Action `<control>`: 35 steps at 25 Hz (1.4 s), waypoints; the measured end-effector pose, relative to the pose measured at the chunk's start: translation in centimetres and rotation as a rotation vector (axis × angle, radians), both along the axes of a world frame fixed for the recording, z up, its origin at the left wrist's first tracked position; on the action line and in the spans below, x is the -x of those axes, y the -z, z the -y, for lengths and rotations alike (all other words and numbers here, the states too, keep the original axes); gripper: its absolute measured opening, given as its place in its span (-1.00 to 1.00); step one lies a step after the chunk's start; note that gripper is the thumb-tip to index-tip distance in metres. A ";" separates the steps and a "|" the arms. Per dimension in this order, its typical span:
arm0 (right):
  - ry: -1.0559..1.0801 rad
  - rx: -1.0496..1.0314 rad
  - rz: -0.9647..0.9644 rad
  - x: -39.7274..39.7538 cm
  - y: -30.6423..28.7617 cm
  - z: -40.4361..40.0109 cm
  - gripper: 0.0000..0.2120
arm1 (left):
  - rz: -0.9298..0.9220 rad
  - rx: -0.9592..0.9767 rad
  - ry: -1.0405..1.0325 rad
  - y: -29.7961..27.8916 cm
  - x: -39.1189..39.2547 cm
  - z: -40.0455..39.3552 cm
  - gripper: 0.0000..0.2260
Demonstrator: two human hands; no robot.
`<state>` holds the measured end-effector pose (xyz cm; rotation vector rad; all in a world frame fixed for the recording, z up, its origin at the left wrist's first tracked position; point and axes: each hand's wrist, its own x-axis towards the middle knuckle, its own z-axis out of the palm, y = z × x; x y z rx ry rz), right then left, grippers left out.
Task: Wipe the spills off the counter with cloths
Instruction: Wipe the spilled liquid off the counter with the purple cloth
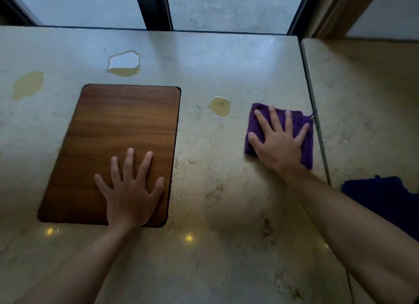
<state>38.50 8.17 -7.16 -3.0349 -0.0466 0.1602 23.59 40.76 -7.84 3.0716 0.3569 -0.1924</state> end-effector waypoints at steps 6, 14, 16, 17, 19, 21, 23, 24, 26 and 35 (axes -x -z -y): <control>0.013 -0.040 -0.080 -17.0 -0.6 1.3 -0.36 | -0.055 -0.037 -0.027 0.2 -0.7 0.0 -0.34; -0.072 -0.045 -0.107 -27.0 -1.1 -4.2 -0.39 | -0.020 -0.072 -0.015 0.2 -0.6 0.2 -0.34; -0.221 -0.050 -0.110 -24.5 -1.1 -6.4 -0.41 | -0.013 -0.062 -0.016 0.2 -0.5 0.4 -0.34; -0.272 -0.057 -0.104 -22.8 -1.0 -7.2 -0.41 | -0.008 -0.061 -0.013 0.1 -0.4 0.4 -0.34; -0.348 -0.052 -0.090 -18.7 -1.0 -8.1 -0.43 | -0.003 -0.053 -0.006 0.1 -0.4 0.2 -0.35; -0.406 -0.041 -0.098 -13.1 -1.1 -8.1 -0.43 | 0.004 -0.039 0.004 0.0 -0.4 0.2 -0.36; -0.426 -0.043 -0.089 -6.4 -0.9 -7.6 -0.44 | 0.011 -0.005 -0.001 0.0 -0.4 0.3 -0.37; -0.417 -0.033 -0.070 -2.6 -0.7 -7.2 -0.45 | 0.020 0.013 -0.002 0.0 -0.2 0.3 -0.39; -0.363 -0.010 -0.026 5.3 -0.6 -6.5 -0.45 | 0.023 0.043 -0.007 0.1 -0.3 0.1 -0.41; 0.263 -0.044 -0.130 34.7 -0.7 -9.3 -0.39 | -0.047 0.144 0.078 -1.7 -0.9 -1.6 -0.42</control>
